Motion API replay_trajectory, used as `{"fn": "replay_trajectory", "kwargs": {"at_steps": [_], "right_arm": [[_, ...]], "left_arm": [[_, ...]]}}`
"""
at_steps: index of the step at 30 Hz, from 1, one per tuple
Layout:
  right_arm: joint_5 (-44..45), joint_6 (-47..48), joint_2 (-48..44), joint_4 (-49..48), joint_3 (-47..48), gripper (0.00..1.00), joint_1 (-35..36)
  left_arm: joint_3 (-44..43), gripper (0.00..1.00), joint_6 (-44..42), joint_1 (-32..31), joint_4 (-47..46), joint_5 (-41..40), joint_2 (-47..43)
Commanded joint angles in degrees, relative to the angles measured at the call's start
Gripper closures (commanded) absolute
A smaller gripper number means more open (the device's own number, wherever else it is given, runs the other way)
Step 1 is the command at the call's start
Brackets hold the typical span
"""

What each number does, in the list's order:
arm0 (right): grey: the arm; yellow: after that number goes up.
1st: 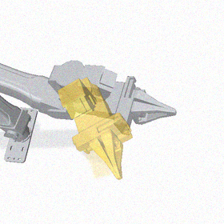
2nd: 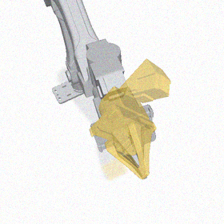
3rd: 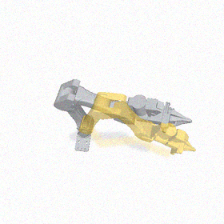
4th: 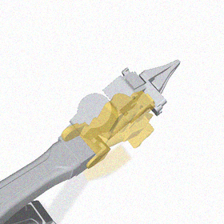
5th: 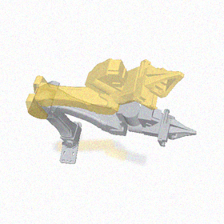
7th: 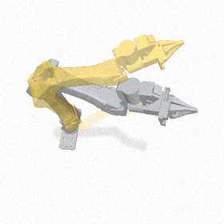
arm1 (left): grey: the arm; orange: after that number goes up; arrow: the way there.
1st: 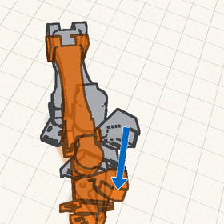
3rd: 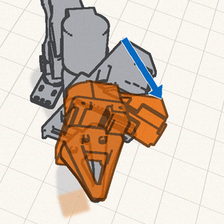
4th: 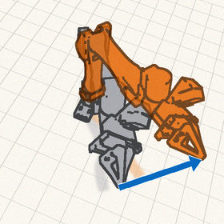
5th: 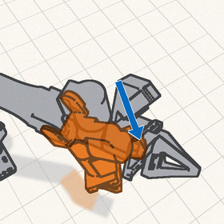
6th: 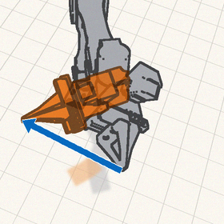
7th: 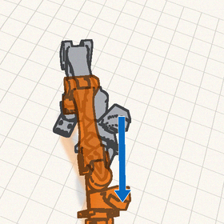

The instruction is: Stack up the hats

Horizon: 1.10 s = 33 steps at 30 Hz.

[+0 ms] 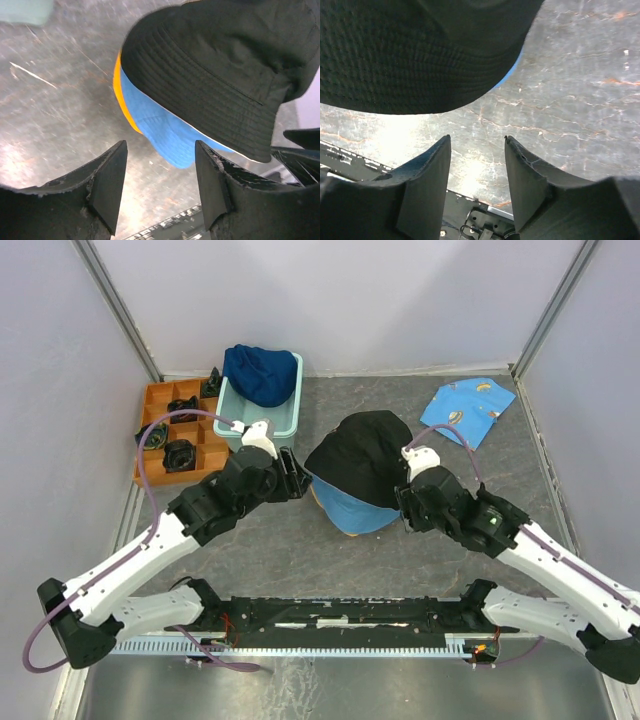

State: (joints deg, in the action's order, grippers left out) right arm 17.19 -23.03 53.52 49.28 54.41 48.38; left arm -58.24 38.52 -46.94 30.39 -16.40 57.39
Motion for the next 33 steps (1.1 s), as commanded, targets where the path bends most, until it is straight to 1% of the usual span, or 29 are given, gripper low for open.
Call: {"fn": "replay_trajectory", "kwargs": {"at_steps": [1, 3, 5, 9, 12, 14, 17, 19, 21, 26, 29, 33], "right_arm": [[8.5, -2.4, -2.7, 2.7, 6.2, 0.44, 0.1], [10.7, -2.5, -3.1, 3.5, 7.7, 0.43, 0.1], [11.8, -2.4, -3.4, 3.8, 8.8, 0.43, 0.1], [12.5, -1.8, -3.6, 2.9, 9.1, 0.45, 0.1], [13.2, -1.5, -3.6, 1.3, 8.5, 0.47, 0.1], [13.6, -1.1, -3.3, 0.1, 8.4, 0.48, 0.1], [14.4, -0.6, -2.5, -0.8, 9.1, 0.47, 0.0], [14.9, -0.3, -2.2, -1.5, 9.6, 0.47, 0.0], [15.2, 0.1, -2.1, -2.6, 10.0, 0.47, -0.2], [15.6, 1.3, -2.1, -3.4, 11.5, 0.48, -0.6], [15.9, 1.5, -2.4, -3.4, 11.6, 0.48, -0.7], [15.8, 1.3, -2.6, -3.1, 11.4, 0.48, -0.9]], "left_arm": [[-3.0, 0.32, 14.9, 0.3, 2.0, 5.8, 0.6], [-3.0, 0.29, 19.1, 0.3, 2.2, 6.8, -0.1], [-1.4, 0.29, 24.5, 0.3, 1.4, 7.7, -2.0], [4.2, 0.3, 36.6, -0.4, -1.7, 8.7, -8.0], [7.1, 0.31, 44.8, -3.0, -2.5, 5.9, -11.9], [7.7, 0.31, 48.7, -6.3, -3.8, 2.8, -12.7], [5.1, 0.31, 49.6, -12.4, -5.8, -3.0, -9.2], [1.9, 0.31, 47.9, -15.1, -6.1, -5.0, -5.0], [0.1, 0.31, 48.1, -17.1, -6.1, -7.2, -2.0], [2.0, 0.31, 50.0, -18.6, -7.8, -13.9, -2.7], [2.0, 0.31, 49.4, -18.6, -9.3, -15.7, -2.0], [2.2, 0.31, 48.8, -18.6, -11.7, -16.3, -0.6]]}}
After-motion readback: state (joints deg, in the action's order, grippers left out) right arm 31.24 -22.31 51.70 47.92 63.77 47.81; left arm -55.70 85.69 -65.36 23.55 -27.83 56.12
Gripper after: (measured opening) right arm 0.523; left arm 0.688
